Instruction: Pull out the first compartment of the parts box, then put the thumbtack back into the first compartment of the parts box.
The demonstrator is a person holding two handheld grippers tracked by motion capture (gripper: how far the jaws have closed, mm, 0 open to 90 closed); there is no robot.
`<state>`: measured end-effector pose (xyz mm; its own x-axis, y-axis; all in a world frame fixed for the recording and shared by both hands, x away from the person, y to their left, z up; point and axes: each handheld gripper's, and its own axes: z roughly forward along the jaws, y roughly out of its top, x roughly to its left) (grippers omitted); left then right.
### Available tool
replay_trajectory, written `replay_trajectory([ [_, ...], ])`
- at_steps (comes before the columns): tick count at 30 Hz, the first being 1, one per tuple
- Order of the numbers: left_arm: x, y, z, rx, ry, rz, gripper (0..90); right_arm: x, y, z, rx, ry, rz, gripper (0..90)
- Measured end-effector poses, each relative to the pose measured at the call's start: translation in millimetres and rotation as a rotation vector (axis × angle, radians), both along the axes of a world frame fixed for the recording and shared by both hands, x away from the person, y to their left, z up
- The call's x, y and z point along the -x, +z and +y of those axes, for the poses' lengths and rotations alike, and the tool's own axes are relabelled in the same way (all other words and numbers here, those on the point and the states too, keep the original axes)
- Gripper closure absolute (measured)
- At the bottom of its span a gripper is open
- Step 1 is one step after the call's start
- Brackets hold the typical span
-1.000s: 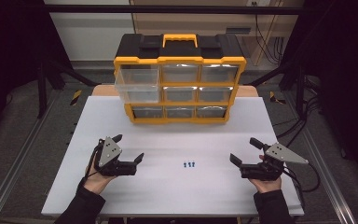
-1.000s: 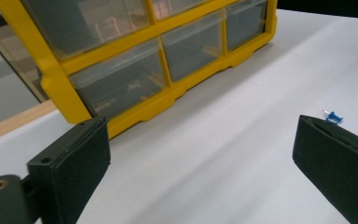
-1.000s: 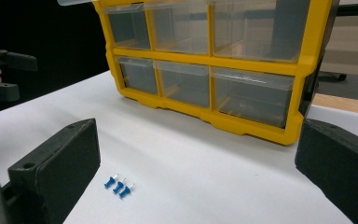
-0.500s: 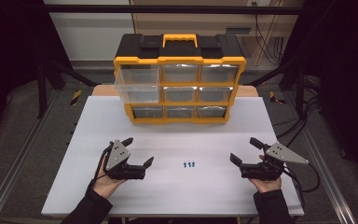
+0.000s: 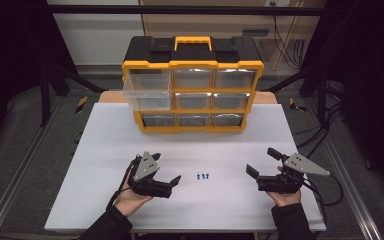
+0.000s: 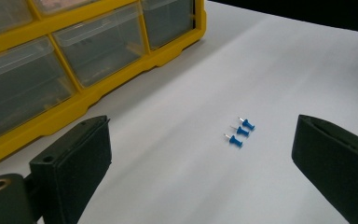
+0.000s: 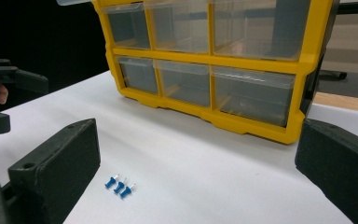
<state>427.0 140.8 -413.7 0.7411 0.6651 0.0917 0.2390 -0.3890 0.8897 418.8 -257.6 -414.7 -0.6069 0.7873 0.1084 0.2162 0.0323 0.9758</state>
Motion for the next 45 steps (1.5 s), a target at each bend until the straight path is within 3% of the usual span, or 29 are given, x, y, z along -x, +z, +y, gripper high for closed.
replay_trajectory([
  [4,-3.6,0.9,-10.2,0.013,0.014,0.014,4.7,-0.6,-0.1,0.2,-0.001,-0.008,0.001,0.5],
  [11,-11.1,-2.1,-32.1,-0.026,0.017,0.032,6.1,-0.2,0.0,-0.1,-0.005,-0.006,0.001,0.5],
  [17,-15.9,-13.7,-52.5,-0.053,0.014,0.059,5.7,-0.4,-1.2,0.2,-0.003,-0.001,0.0,0.5],
  [21,-18.8,-22.4,-64.7,-0.094,0.017,0.063,6.2,0.5,-1.2,0.6,0.003,-0.004,0.005,0.4],
  [25,-21.4,-29.5,-72.8,-0.092,0.027,0.088,7.0,1.0,-1.8,0.7,0.006,0.006,0.003,0.4],
  [29,-23.9,-33.8,-76.8,-0.077,0.039,0.116,10.5,0.9,-2.6,2.0,0.013,0.001,0.004,0.4],
  [36,-28.0,-45.8,-80.5,-0.137,0.074,0.162,19.0,1.0,-2.3,1.3,0.01,0.005,0.001,0.5],
  [37,-28.6,-48.4,-81.8,-0.112,0.083,0.173,20.4,1.1,-2.1,1.2,0.008,0.004,0.0,0.4],
  [40,-31.6,-53.6,-82.9,-0.131,0.106,0.186,25.0,0.9,-1.8,0.5,0.007,0.004,-0.004,0.4],
  [41,-32.5,-56.3,-84.3,-0.112,0.121,0.196,25.8,0.9,-1.8,0.5,0.007,0.003,-0.004,0.4],
  [45,-34.1,-60.7,-86.9,-0.104,0.13,0.221,33.1,0.8,-1.7,0.9,0.006,-0.001,-0.002,0.4],
])
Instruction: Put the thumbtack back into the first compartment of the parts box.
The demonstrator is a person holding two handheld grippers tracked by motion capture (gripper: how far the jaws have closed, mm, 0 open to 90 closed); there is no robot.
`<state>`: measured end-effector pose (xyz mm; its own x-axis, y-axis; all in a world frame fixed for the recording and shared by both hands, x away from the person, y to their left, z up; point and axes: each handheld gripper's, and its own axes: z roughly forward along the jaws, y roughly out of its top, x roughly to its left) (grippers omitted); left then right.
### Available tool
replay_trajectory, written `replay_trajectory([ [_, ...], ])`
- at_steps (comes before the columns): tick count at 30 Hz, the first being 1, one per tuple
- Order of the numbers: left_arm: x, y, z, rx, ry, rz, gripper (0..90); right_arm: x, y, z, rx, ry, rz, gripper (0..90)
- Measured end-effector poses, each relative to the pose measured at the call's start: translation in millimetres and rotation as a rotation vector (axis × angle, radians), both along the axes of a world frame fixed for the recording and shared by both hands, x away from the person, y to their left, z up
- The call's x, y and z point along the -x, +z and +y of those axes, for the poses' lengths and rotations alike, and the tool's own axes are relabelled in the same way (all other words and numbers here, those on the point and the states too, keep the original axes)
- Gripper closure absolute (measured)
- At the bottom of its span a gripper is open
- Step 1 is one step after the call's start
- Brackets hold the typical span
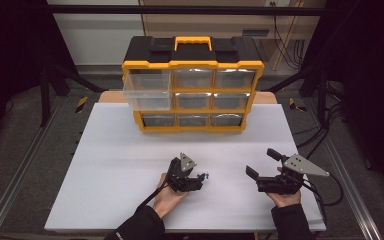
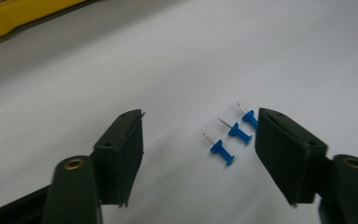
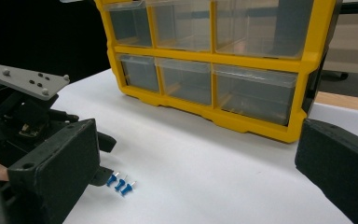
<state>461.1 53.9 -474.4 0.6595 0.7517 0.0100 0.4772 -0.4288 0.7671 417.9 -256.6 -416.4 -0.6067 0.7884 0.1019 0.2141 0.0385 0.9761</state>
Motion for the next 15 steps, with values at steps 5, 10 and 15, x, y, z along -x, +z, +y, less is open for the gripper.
replay_trajectory([
  [5,-0.9,-3.3,-2.3,0.004,0.011,0.006,42.2,0.0,-0.1,-0.5,0.002,0.004,0.001,0.4],
  [10,-0.5,-6.5,-5.3,-0.02,0.01,0.021,48.2,0.2,0.0,-0.4,-0.001,0.004,0.002,0.4],
  [15,0.0,-7.6,-6.7,-0.029,0.015,0.024,54.7,0.2,0.1,-0.4,-0.003,0.005,0.003,0.4],
])
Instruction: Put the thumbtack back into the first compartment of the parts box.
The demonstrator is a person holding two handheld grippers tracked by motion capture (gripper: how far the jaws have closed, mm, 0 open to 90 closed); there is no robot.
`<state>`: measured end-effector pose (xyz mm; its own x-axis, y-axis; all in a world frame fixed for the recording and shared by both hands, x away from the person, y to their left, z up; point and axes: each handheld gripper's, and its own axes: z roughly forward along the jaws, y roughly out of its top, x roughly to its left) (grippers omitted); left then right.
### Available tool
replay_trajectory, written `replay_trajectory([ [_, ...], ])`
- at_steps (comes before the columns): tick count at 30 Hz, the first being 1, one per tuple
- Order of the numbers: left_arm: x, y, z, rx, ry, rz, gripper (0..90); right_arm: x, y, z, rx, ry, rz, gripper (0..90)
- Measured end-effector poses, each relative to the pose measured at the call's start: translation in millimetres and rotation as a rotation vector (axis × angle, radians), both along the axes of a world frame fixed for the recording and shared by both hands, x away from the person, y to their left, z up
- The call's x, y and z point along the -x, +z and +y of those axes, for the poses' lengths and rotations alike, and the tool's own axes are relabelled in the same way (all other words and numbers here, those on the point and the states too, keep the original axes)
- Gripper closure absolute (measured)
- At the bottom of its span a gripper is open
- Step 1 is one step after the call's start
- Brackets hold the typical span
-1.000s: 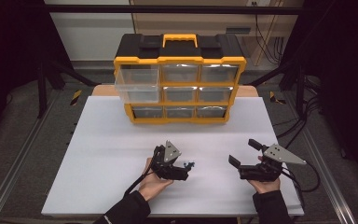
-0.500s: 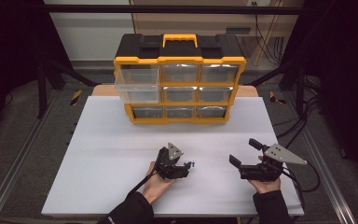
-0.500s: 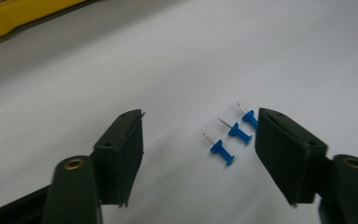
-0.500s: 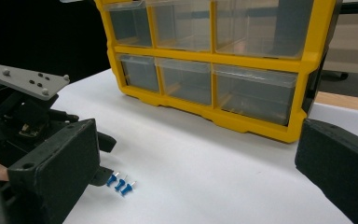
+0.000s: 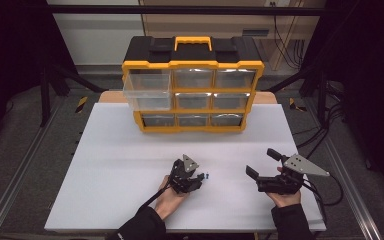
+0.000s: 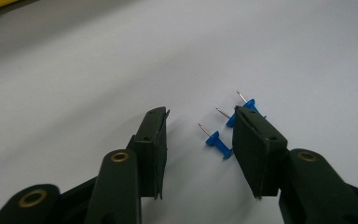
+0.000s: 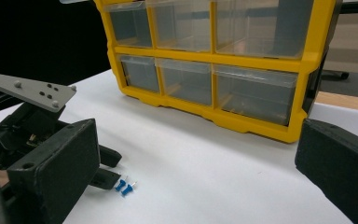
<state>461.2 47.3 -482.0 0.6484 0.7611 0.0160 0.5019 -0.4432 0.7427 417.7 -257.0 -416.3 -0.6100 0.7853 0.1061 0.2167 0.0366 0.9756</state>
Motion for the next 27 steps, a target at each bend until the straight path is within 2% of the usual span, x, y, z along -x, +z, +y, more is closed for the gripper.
replay_trajectory([
  [5,0.3,0.0,-0.4,0.001,-0.001,-0.004,59.8,-0.1,-0.1,0.1,0.002,0.0,-0.002,0.4],
  [14,1.2,1.6,0.9,-0.026,-0.003,0.001,66.6,0.8,0.9,-0.8,-0.006,0.0,-0.003,0.4],
  [20,0.6,2.6,2.5,-0.039,-0.01,0.008,75.0,0.7,0.8,-0.6,-0.007,0.0,-0.004,0.4],
  [24,0.7,2.8,2.7,-0.041,-0.01,0.011,79.1,1.0,1.0,-0.6,-0.009,0.001,-0.002,0.4],
  [27,0.1,2.3,2.5,-0.019,-0.006,0.013,83.0,0.7,0.6,-0.5,-0.006,0.0,-0.002,0.4],
])
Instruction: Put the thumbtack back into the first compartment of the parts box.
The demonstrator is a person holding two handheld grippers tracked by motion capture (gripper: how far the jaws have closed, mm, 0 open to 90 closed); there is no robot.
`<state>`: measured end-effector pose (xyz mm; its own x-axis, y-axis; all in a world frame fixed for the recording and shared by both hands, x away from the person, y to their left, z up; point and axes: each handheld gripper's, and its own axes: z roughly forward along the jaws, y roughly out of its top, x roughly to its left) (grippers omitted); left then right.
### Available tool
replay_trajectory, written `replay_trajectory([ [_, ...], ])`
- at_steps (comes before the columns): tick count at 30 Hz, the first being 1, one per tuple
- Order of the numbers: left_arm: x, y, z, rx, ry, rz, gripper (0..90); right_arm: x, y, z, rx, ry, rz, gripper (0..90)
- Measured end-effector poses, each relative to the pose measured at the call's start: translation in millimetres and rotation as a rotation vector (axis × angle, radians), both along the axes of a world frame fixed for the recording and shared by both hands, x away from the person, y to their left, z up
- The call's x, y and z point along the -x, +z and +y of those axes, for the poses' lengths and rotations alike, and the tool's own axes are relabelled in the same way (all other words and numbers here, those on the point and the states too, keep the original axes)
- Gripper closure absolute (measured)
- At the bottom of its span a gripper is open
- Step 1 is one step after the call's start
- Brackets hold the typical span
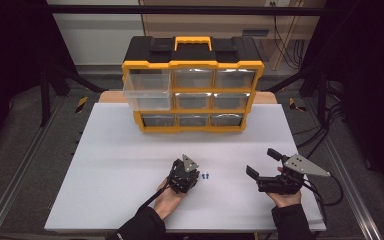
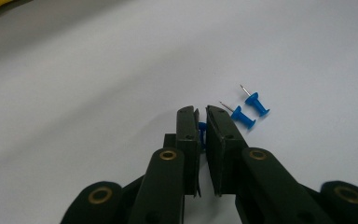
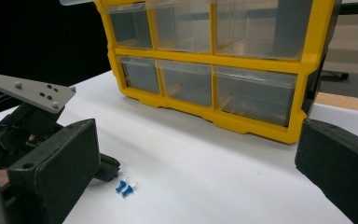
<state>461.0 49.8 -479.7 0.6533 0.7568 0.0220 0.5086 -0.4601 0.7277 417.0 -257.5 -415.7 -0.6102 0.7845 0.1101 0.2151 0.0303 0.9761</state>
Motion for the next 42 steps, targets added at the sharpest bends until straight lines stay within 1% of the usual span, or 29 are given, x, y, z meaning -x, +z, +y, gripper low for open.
replay_trajectory([
  [1,-0.2,0.3,0.7,-0.007,-0.006,0.005,83.4,-0.1,0.0,0.2,-0.002,-0.001,-0.001,0.4],
  [3,-0.9,0.7,1.5,-0.008,-0.014,0.005,83.8,0.0,0.2,-0.1,0.001,-0.001,-0.001,0.4],
  [4,-0.9,0.3,1.1,0.003,-0.01,0.005,84.0,0.1,0.3,-0.2,-0.001,0.001,-0.002,0.4],
  [11,-2.0,0.6,2.9,0.013,-0.034,0.011,84.5,-0.7,-1.1,1.5,0.008,0.002,0.001,0.4],
  [13,-1.7,1.3,3.4,0.013,-0.044,0.011,84.5,-1.0,-1.5,1.6,0.009,0.005,-0.003,0.4],
  [14,-1.5,2.3,3.9,0.009,-0.05,0.018,84.6,-0.7,-1.3,1.4,0.01,0.005,-0.001,0.5],
  [15,-1.0,2.7,4.5,0.021,-0.05,0.013,84.5,-0.4,-1.2,1.7,0.006,0.001,0.001,0.4],
  [16,-0.7,4.6,6.0,0.017,-0.059,0.024,84.6,-0.3,-1.0,1.9,0.006,-0.004,0.004,0.5],
  [17,-0.4,4.8,5.8,0.029,-0.053,0.019,84.6,-0.5,-1.2,1.6,0.007,0.003,0.0,0.5],
  [18,-0.1,6.9,7.8,0.015,-0.061,0.02,84.6,-0.4,-1.2,1.7,0.008,0.002,0.002,0.5],
  [19,-0.2,7.4,8.9,0.018,-0.061,0.015,84.6,-0.4,-1.5,1.6,0.01,0.006,0.0,0.4],
  [20,-0.4,9.1,10.8,0.014,-0.068,0.026,84.6,-0.6,-1.6,1.6,0.01,0.008,0.0,0.5],
  [21,-0.1,10.4,12.2,0.013,-0.066,0.023,84.6,-0.6,-1.6,2.0,0.009,0.006,0.003,0.5],
  [22,0.3,10.9,12.7,0.029,-0.061,0.014,84.6,-0.5,-1.6,1.9,0.01,0.006,0.003,0.5],
  [23,0.3,13.1,14.7,0.022,-0.068,0.016,84.7,-0.5,-1.6,1.9,0.011,0.003,0.003,0.5],
  [24,0.9,15.1,16.6,0.032,-0.069,0.019,84.6,-0.5,-1.6,1.6,0.012,0.006,0.0,0.5],
  [27,2.3,21.4,22.2,0.042,-0.076,0.014,84.6,-0.3,-1.6,2.2,0.01,0.003,0.006,0.5],
  [29,3.6,25.2,25.6,0.068,-0.069,0.008,84.6,-0.7,-2.1,2.3,0.014,0.004,0.003,0.5],
  [31,4.8,29.2,29.5,0.079,-0.073,0.007,84.6,-0.6,-2.1,2.5,0.013,0.005,0.003,0.5],
  [32,5.6,32.4,32.3,0.076,-0.073,0.0,84.6,-0.6,-2.0,2.4,0.013,0.004,0.003,0.5],
  [35,7.7,38.8,38.4,0.09,-0.079,-0.012,84.6,-0.3,-1.8,2.3,0.009,0.005,0.002,0.5],
  [36,8.9,41.9,40.9,0.081,-0.083,-0.018,84.6,-0.4,-1.9,2.2,0.012,0.005,0.001,0.5],
  [37,9.2,43.3,42.4,0.084,-0.086,-0.024,84.6,-0.5,-2.0,2.3,0.011,0.005,0.002,0.5],
  [39,10.2,47.1,46.4,0.094,-0.087,-0.022,84.6,-0.5,-2.2,2.5,0.013,0.005,0.003,0.5],
  [42,10.5,52.4,51.5,0.098,-0.088,-0.025,84.6,-0.5,-2.2,2.8,0.01,0.005,0.002,0.4],
])
